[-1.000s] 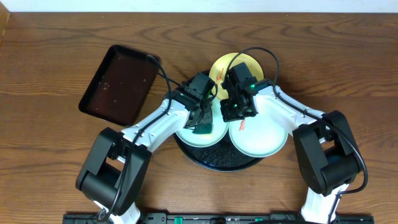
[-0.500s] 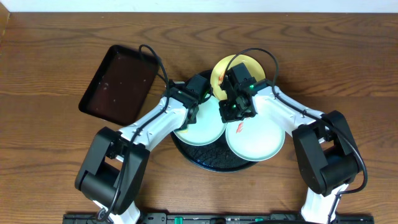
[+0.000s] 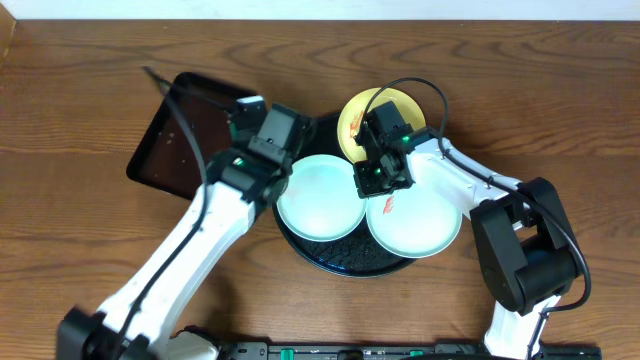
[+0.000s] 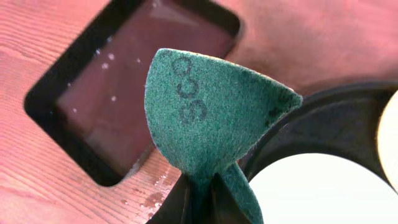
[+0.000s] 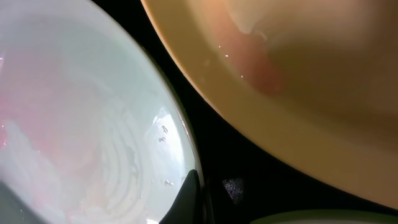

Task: Clean dirty plates on tray and stack at the side
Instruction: 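Lift the sponge back toward the tray with the left gripper, then grasp the cleaned pale green plate with the right gripper and move it right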

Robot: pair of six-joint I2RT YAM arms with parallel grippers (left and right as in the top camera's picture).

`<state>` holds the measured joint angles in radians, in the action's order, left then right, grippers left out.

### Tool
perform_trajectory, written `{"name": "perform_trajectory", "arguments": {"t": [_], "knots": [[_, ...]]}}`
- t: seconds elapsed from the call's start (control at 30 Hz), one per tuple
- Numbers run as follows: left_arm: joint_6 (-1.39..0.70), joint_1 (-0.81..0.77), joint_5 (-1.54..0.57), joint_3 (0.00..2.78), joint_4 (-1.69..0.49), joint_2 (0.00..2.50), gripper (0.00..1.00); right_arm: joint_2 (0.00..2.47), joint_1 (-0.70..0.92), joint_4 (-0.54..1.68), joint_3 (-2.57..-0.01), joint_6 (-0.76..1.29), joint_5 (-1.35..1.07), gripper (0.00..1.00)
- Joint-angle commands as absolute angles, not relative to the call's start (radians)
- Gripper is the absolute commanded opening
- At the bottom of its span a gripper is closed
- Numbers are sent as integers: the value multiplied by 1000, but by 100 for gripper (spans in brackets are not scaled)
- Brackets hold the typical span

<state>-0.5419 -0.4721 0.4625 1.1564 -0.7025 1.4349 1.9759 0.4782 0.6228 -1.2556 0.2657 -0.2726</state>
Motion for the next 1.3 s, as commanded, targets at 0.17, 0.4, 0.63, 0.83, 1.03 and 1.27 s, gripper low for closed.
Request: {"name": "perform_trajectory", "arguments": {"t": [0.17,0.4,0.63,0.83,1.03,1.27], "knots": [[-485,-307,186,1179,-737,1350,8,1876,482,660,-1302,212,-289,1],[-389,-86,-58,1179,-771,1352,8,1728,519,695,-1326,181,-124,1],[-361,66,-61,1178,-826,1352,8,1622,610,692,-1326,162,255,1],[-299,129,-61,1177,-805,1352,8,1584,724,654,-1326,115,635,1],[-299,171,-61,1177,-785,1371,8,1584,844,591,-1326,-65,921,1],[-299,187,-62,1173,-796,1432,8,1584,960,455,-1326,-249,1227,1]]}}
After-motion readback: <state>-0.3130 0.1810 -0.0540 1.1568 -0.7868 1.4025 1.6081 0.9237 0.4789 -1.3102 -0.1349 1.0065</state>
